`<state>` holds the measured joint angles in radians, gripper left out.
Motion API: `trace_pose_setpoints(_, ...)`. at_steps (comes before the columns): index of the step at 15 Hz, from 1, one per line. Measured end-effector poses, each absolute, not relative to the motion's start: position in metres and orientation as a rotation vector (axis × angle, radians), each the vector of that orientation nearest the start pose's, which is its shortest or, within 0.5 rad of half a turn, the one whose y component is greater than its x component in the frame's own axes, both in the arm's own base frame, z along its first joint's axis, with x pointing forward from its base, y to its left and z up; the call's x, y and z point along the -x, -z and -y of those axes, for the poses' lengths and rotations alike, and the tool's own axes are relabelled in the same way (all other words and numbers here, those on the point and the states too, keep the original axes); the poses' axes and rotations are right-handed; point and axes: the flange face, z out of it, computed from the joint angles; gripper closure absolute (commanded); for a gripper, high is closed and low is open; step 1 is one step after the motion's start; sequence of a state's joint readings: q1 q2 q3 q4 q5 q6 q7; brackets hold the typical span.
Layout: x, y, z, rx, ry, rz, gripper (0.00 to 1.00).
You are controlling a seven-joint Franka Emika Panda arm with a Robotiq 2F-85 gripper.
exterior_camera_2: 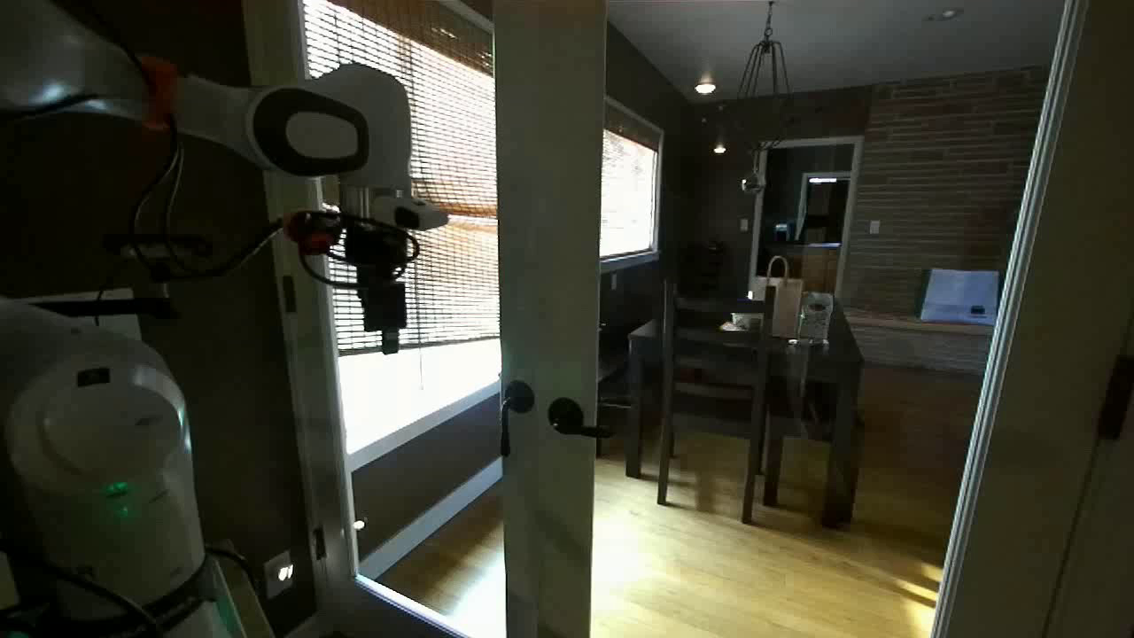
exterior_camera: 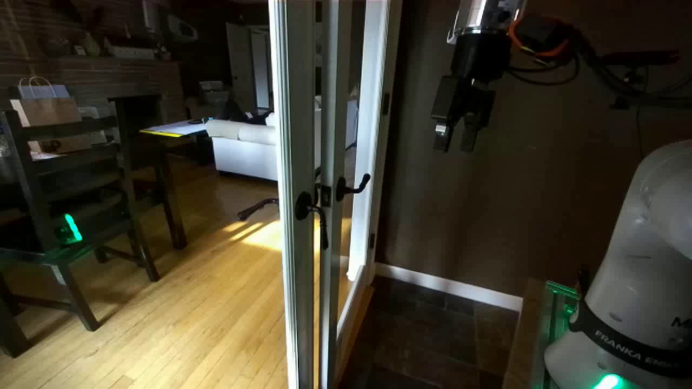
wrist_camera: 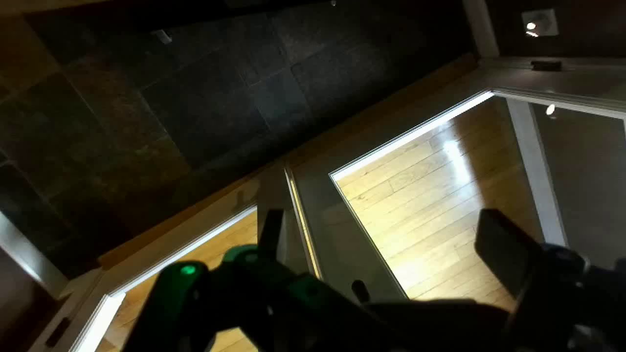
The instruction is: Open the right door.
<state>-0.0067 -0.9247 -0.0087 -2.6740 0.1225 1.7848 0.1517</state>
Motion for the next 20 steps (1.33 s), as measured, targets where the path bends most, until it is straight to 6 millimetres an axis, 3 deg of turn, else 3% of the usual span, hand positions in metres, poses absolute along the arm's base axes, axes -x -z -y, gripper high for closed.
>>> trace_pose_setpoints(9, -0.283, -0.500, -0.007, 3.001, 0.056, -0.282, 0.00)
trace_pose_setpoints(12, -0.295, -0.511, -0.017, 3.014, 0.233, -0.289, 0.00)
trace_pose_setpoints(15, -0.309, -0.525, -0.041, 3.036, 0.484, -0.324, 0.00)
trace_pose_setpoints(20, -0.331, -0.540, -0.060, 3.016, 0.865, -0.481, 0.00)
